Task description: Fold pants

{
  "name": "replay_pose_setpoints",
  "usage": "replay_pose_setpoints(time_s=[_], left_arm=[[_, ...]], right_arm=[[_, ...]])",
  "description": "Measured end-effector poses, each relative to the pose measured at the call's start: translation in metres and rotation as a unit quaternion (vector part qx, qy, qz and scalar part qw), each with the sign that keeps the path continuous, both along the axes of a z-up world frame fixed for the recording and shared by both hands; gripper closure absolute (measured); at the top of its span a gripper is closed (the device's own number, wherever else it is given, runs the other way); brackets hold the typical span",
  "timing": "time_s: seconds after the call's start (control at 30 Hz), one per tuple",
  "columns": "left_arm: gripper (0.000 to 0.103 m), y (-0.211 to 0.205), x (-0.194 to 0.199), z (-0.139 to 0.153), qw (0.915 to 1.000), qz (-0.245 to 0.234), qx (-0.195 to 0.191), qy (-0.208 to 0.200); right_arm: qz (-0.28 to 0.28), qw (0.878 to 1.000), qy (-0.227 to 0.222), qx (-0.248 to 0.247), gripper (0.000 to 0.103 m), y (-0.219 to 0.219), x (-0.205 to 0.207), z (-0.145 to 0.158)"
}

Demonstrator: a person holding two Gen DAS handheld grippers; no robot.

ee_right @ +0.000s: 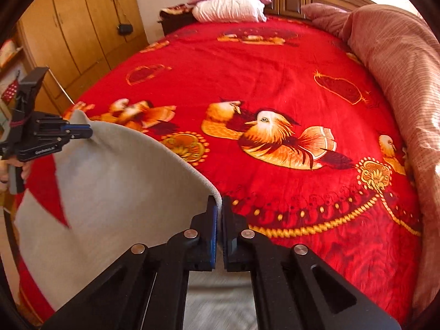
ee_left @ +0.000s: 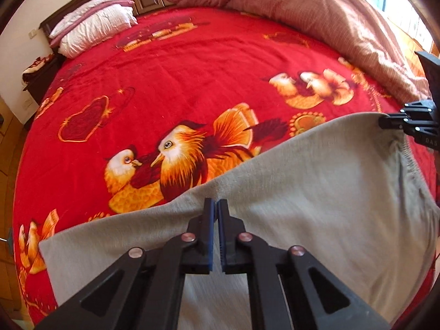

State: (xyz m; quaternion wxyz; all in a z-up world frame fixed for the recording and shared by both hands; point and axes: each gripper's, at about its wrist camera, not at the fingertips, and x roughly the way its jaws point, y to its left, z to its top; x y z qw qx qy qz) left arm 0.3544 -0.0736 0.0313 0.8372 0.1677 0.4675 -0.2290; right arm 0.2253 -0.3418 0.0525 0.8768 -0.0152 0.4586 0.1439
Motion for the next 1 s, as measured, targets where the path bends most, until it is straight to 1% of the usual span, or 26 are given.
replay_pose_setpoints(time_s=[0.23, 0.37, 0.5, 0.57, 0.63, 0.73, 0.83, 0.93, 1.0], left_arm=[[0.1, 0.014, -0.056, 0.035, 0.9989, 0.021, -0.021, -0.036], [0.101, 0.023, -0.101, 0.053, 0.9968, 0.036, -0.036, -0.062], [0.101, 0.024, -0.144, 0.061, 0.9952, 0.042, -0.039, -0.079], [0.101, 0.025, -0.169, 0.065, 0.9944, 0.045, -0.049, -0.082], [0.101, 0.028, -0.19, 0.067, 0.9935, 0.051, -0.061, -0.082], [0.101, 0.03, -0.219, 0.066, 0.9921, 0.058, -0.065, -0.09], [0.101, 0.034, -0.246, 0.06, 0.9918, 0.063, -0.071, -0.085], [0.101, 0.036, -0.268, 0.046, 0.9925, 0.072, -0.07, -0.07], [0.101, 0.04, -0.28, 0.034, 0.9928, 0.076, -0.077, -0.052]], right_arm=[[0.02, 0.999, -0.028, 0.006, 0.099, 0.011, -0.062, 0.028], [0.03, 0.999, -0.045, -0.002, 0.099, 0.018, -0.1, 0.039], [0.033, 0.998, -0.054, 0.0, 0.099, 0.023, -0.136, 0.045], [0.033, 0.998, -0.057, 0.0, 0.099, 0.023, -0.148, 0.045], [0.031, 0.998, -0.057, 0.003, 0.099, 0.023, -0.161, 0.044], [0.025, 0.998, -0.053, 0.01, 0.099, 0.019, -0.178, 0.037], [0.019, 0.999, -0.045, 0.022, 0.099, 0.011, -0.194, 0.028], [0.017, 0.999, -0.03, 0.031, 0.099, 0.007, -0.21, 0.017], [0.017, 0.999, -0.023, 0.022, 0.099, 0.008, -0.22, 0.007]])
